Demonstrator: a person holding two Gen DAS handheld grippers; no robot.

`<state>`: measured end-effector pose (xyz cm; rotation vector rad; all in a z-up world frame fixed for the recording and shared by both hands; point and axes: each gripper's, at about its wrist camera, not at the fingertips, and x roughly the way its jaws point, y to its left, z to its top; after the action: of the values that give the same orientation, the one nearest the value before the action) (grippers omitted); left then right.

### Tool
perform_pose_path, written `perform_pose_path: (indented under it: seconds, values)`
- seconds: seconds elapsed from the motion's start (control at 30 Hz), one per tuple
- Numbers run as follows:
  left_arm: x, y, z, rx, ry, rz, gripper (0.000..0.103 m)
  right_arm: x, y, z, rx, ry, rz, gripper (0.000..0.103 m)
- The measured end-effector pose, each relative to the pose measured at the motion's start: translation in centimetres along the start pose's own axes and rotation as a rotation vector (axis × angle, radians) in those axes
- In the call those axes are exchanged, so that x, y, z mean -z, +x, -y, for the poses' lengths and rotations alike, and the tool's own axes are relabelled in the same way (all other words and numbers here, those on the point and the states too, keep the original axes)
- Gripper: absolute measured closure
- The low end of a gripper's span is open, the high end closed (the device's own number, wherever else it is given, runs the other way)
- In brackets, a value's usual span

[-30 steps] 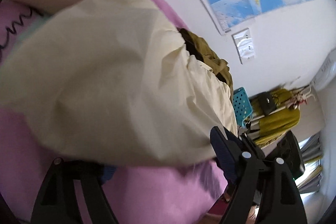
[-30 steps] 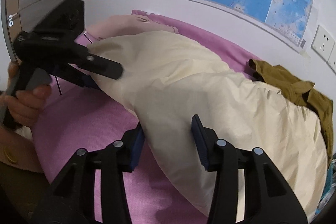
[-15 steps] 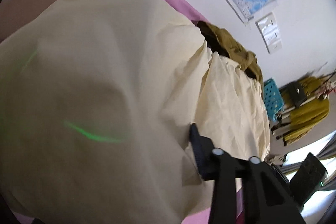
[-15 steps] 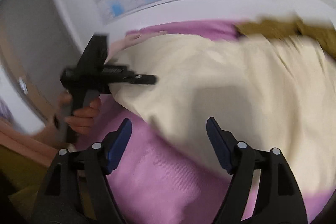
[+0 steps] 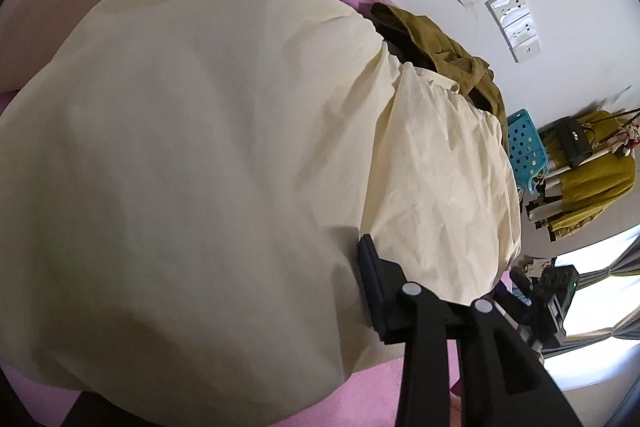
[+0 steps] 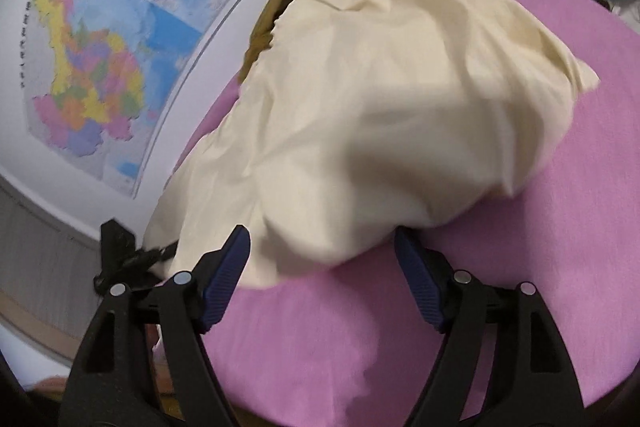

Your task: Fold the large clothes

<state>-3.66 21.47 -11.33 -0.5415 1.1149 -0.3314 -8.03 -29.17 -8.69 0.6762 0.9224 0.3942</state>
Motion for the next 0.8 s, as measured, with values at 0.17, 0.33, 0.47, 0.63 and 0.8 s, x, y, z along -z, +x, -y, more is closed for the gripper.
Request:
perform_pose_path:
  seconds: [0.17, 0.33, 0.47, 0.63, 0.8]
  values:
    - [0.1, -0.1, -0.6, 0.012, -0.011, 0.009, 0.067, 0.0, 0.9, -0.1, 0.053, 0.046, 0.096, 0.030]
    - [0.3, -0.2, -0.6, 0.012, -0.002, 0.012, 0.067, 0.8, -1.0, 1.3, 0.110, 0.110, 0.114, 0.036]
    - [0.2, -0.1, -0.5, 0.015, -0.002, 0.012, 0.067, 0.7, -1.2, 1.7, 0.112, 0.132, 0.128, 0.032]
    - [0.1, 0.0, -0.9, 0.034, -0.013, 0.006, 0.068, -0.2, 0.6, 0.2, 0.139, 0.072, 0.139, 0.017]
    - [0.2, -0.1, -1.4, 0.049, -0.020, 0.013, 0.069, -0.5, 0.6, 0.7, -0.094, 0.117, 0.249, 0.020]
